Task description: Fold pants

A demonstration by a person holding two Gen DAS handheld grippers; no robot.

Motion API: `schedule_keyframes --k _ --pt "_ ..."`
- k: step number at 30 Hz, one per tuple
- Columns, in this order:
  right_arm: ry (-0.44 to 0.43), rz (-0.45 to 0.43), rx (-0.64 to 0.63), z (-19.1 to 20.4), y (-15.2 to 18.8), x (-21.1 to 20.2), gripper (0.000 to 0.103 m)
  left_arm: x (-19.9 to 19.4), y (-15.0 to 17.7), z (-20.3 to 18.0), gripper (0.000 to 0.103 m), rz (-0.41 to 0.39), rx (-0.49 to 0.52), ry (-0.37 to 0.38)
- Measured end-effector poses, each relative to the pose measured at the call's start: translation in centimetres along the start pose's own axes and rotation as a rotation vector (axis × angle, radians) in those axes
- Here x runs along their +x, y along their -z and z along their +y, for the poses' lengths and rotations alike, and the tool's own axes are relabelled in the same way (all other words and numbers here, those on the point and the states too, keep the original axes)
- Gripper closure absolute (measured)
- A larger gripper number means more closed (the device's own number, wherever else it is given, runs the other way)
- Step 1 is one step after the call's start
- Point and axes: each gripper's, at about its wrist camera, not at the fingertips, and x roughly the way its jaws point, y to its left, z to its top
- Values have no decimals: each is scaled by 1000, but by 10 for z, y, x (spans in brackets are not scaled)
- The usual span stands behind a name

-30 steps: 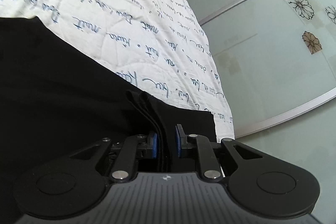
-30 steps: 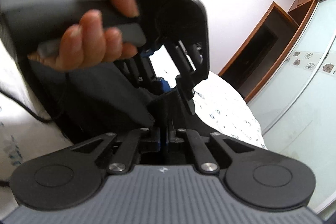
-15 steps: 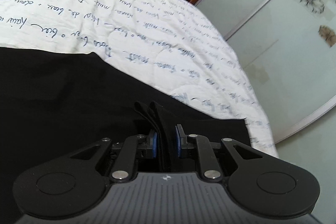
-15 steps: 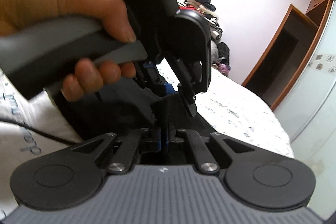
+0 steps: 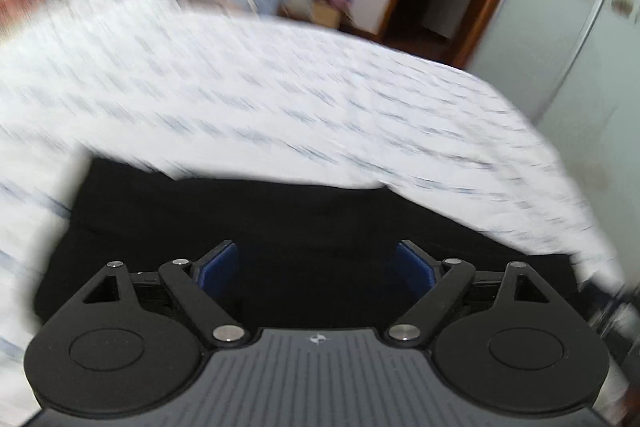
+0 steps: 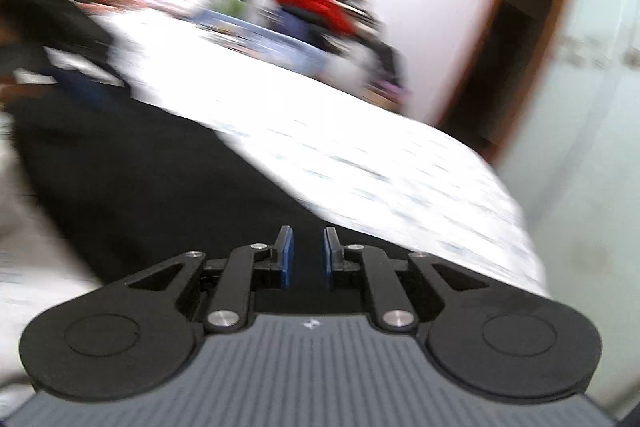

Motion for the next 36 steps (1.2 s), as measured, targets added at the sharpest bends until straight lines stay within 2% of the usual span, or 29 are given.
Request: schedule_keyframes --k 2,4,6,9,11,13,15,16,19,22,23,24,27,29,32,34,36 --pt "45 60 49 -28 5 30 91 -13 1 9 16 -6 67 -72" --pt "28 157 83 -44 13 61 91 -20 2 19 16 19 105 -93" --pt "27 209 58 -47 21 85 91 -22 5 30 16 47 126 -103" --pt "98 164 -31 -13 18 64 86 -14 13 43 16 85 129 -115" --pt "38 97 -8 11 12 43 82 -2 22 46 16 129 124 -103" --pt "-62 69 -18 35 6 39 82 15 35 43 16 169 144 -114" --pt "-145 78 -75 62 7 39 80 21 45 40 15 155 177 -126" --pt "-156 101 -114 74 11 44 80 17 47 40 15 138 187 -124" --pt "-107 116 -121 83 6 46 80 0 45 45 15 90 188 -109" --pt "-161 37 -81 86 -17 29 78 -11 38 65 14 62 131 -103" --pt "-187 27 -91 92 -22 27 74 -12 35 74 14 64 102 -99" --pt "-210 29 -117 101 -24 29 72 -14 35 83 14 64 72 -95" --pt "-231 129 -195 121 -15 57 72 -23 37 111 14 78 -4 -118" --pt "-206 108 -198 127 -21 50 71 -30 41 130 14 76 -46 -137" --pt "-243 -1 -220 141 -46 35 71 -39 42 162 14 63 -149 -144" --pt "-252 -92 -292 162 -59 29 71 -44 42 182 14 53 -236 -135" --pt "-313 -160 -344 191 -72 22 71 -48 44 198 14 51 -323 -114"
